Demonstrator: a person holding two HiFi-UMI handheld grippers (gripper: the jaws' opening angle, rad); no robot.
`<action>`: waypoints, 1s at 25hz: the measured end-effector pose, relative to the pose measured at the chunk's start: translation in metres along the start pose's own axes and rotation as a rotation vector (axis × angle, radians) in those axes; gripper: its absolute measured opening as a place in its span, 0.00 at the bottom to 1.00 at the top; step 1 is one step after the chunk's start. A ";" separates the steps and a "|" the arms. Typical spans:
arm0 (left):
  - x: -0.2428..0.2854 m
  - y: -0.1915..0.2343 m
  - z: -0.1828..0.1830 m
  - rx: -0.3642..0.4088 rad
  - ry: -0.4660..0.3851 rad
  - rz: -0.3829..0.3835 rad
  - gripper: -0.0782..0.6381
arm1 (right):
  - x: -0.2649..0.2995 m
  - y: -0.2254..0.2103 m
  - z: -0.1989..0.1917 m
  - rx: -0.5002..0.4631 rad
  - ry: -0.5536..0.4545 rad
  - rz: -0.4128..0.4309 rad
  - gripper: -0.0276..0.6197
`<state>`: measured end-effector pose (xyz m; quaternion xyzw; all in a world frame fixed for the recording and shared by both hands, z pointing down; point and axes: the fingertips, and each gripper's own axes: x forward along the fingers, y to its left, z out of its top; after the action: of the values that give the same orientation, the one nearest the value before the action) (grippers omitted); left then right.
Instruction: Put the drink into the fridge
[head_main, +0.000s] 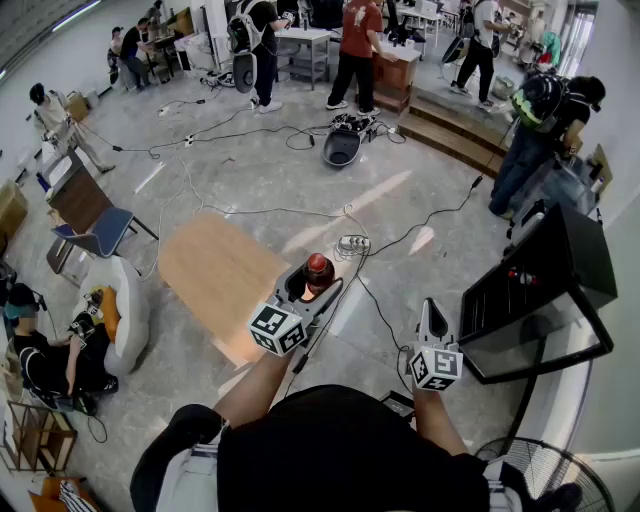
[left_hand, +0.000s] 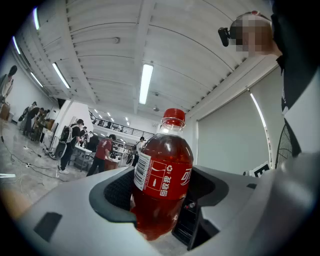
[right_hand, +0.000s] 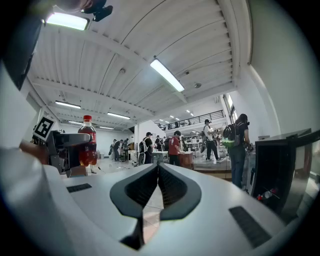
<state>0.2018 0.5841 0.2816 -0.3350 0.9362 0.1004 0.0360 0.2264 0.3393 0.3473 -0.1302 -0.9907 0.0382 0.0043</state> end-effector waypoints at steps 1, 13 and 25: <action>-0.002 -0.001 -0.001 -0.009 0.001 -0.001 0.58 | -0.002 0.000 0.001 0.001 0.000 -0.002 0.08; -0.012 -0.007 -0.005 -0.041 0.023 -0.065 0.58 | -0.026 -0.005 0.000 0.028 0.004 -0.061 0.08; -0.002 -0.018 -0.006 -0.089 0.033 -0.114 0.59 | -0.047 -0.020 -0.009 0.077 0.018 -0.085 0.08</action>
<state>0.2142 0.5704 0.2849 -0.3907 0.9106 0.1341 0.0112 0.2664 0.3087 0.3576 -0.0881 -0.9931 0.0746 0.0199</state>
